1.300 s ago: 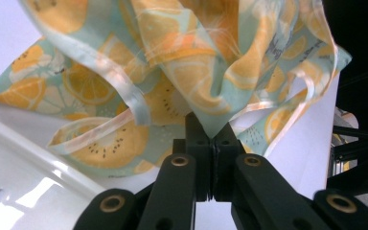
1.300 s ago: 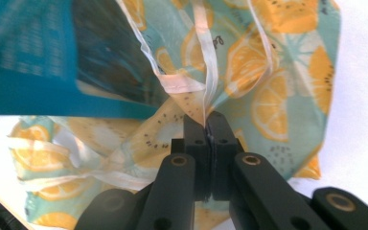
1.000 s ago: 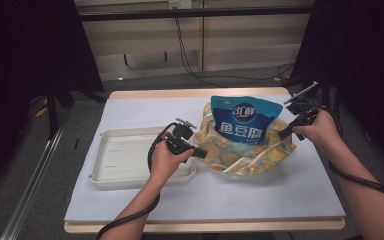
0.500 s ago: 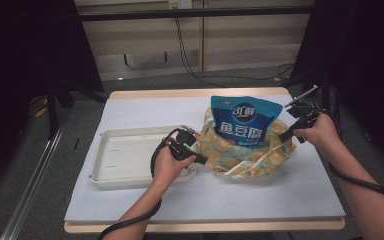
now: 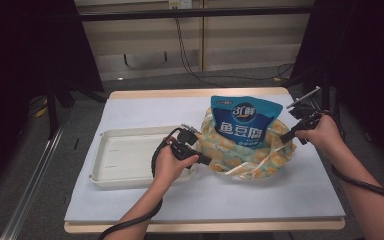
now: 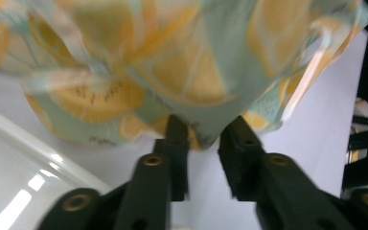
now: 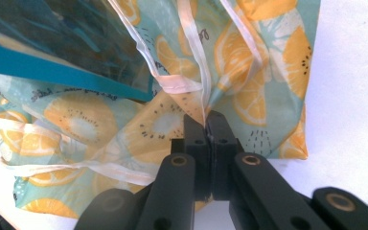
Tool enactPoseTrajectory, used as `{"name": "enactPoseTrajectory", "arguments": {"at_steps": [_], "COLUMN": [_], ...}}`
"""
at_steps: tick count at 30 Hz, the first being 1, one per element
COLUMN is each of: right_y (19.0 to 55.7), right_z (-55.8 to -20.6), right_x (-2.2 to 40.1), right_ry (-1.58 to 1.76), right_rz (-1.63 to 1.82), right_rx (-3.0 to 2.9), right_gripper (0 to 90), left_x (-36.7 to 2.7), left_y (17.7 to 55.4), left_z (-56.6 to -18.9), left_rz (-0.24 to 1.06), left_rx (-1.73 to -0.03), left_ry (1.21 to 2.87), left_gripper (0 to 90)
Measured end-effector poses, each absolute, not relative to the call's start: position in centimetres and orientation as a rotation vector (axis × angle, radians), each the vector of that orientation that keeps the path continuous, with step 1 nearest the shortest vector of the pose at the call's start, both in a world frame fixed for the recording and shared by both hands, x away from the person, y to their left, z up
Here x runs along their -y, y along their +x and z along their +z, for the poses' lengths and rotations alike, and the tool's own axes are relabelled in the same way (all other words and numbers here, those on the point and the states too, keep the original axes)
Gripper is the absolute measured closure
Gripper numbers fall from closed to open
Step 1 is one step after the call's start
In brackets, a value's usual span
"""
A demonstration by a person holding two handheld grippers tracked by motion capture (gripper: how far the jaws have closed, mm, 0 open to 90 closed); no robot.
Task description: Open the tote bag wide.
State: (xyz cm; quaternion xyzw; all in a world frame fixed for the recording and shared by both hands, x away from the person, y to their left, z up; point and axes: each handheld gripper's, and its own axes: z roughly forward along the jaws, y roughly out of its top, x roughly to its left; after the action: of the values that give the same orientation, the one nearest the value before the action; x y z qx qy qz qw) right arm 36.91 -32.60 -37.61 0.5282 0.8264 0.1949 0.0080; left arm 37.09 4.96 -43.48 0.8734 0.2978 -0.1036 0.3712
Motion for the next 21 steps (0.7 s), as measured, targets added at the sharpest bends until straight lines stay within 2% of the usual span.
{"name": "enactPoseTrajectory", "arguments": {"at_steps": [3, 6, 8, 10, 12, 13, 17, 21], "right_y": [36.9, 37.0, 37.0, 37.1, 37.1, 37.1, 37.2, 37.2], "right_z": [-37.3, -37.1, -37.0, -37.0, -36.9, -36.8, -36.7, -36.6], "right_x": [32.4, 32.2, 32.0, 32.0, 31.9, 31.8, 31.8, 31.6], "right_ry": [1.658, 1.629, 1.633, 1.618, 1.623, 1.627, 1.621, 1.618], "right_rz": [0.605, 0.615, 0.603, 0.610, 0.604, 0.604, 0.592, 0.596], "right_rx": [-2.581, -2.590, -2.587, -2.597, -2.598, -2.593, -2.599, -2.599], "right_gripper": [89.3, 89.3, 89.3, 89.2, 89.1, 89.1, 88.9, 88.6], "left_x": [-5.4, -5.6, -5.9, -6.2, -6.3, -6.3, -6.0, -5.4], "left_y": [37.5, 37.7, 37.9, 38.2, 38.3, 38.4, 38.8, 39.4], "left_z": [-42.7, -41.8, -41.2, -40.5, -39.8, -39.3, -38.0, -36.8], "left_rz": [-0.232, -0.210, -0.182, -0.206, -0.163, -0.172, -0.117, -0.120], "left_rx": [-0.728, -0.749, -0.771, -0.773, -0.759, -0.770, -0.763, -0.752], "left_ry": [2.217, 2.208, 2.190, 2.168, 2.181, 2.161, 2.150, 2.141], "left_gripper": [60.5, 55.4, 46.2, 45.8, 37.6, 38.4, 29.4, 29.0]}}
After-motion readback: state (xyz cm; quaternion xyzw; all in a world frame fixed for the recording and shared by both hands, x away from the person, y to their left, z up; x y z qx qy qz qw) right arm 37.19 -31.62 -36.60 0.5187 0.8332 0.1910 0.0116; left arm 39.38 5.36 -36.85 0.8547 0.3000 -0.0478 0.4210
